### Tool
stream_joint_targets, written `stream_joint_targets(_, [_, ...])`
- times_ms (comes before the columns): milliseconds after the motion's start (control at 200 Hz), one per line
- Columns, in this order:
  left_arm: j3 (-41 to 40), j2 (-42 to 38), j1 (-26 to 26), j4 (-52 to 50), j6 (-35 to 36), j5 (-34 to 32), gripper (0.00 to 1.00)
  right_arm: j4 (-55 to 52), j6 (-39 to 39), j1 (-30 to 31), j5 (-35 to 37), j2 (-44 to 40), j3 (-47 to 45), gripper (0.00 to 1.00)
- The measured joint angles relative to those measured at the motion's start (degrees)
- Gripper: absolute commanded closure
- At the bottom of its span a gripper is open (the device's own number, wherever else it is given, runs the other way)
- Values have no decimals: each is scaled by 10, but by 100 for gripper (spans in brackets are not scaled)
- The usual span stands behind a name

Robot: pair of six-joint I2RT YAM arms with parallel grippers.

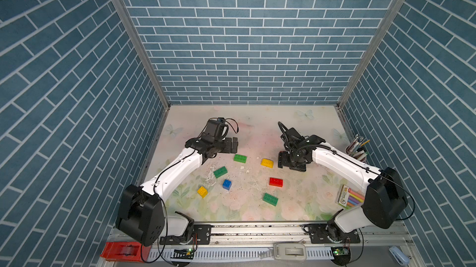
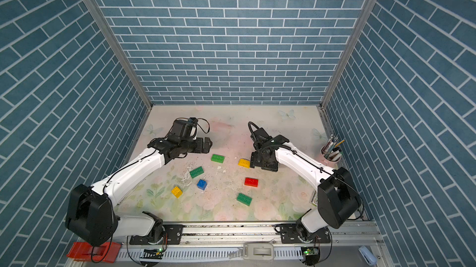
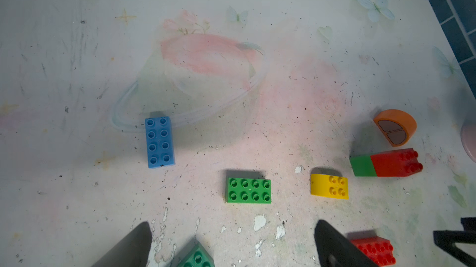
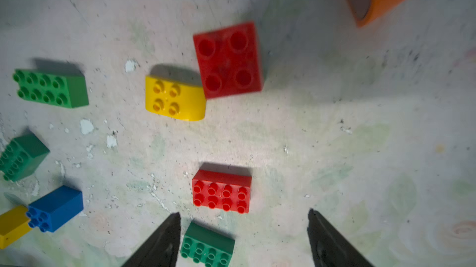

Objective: Assemble an ice cream with lego
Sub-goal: Pick up the lego brick from the center of the board.

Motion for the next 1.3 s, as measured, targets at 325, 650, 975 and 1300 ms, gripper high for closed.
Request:
stream_joint_targets(325, [0,-5,0,-2,0,27,1,49,76,56,-7,25,-49,19])
stream_joint_targets(650, [-7,-7,0,-2,0,33,0,77,103,94,7,97,-47,20])
stream_joint_targets(975, [-13,-15,0,-6,0,33,0,82,115,99,27,129,-46,39])
stream_joint_targets(1300, [-13,-15,0,-9,0,33,1,44,115,100,36,118,-21,45])
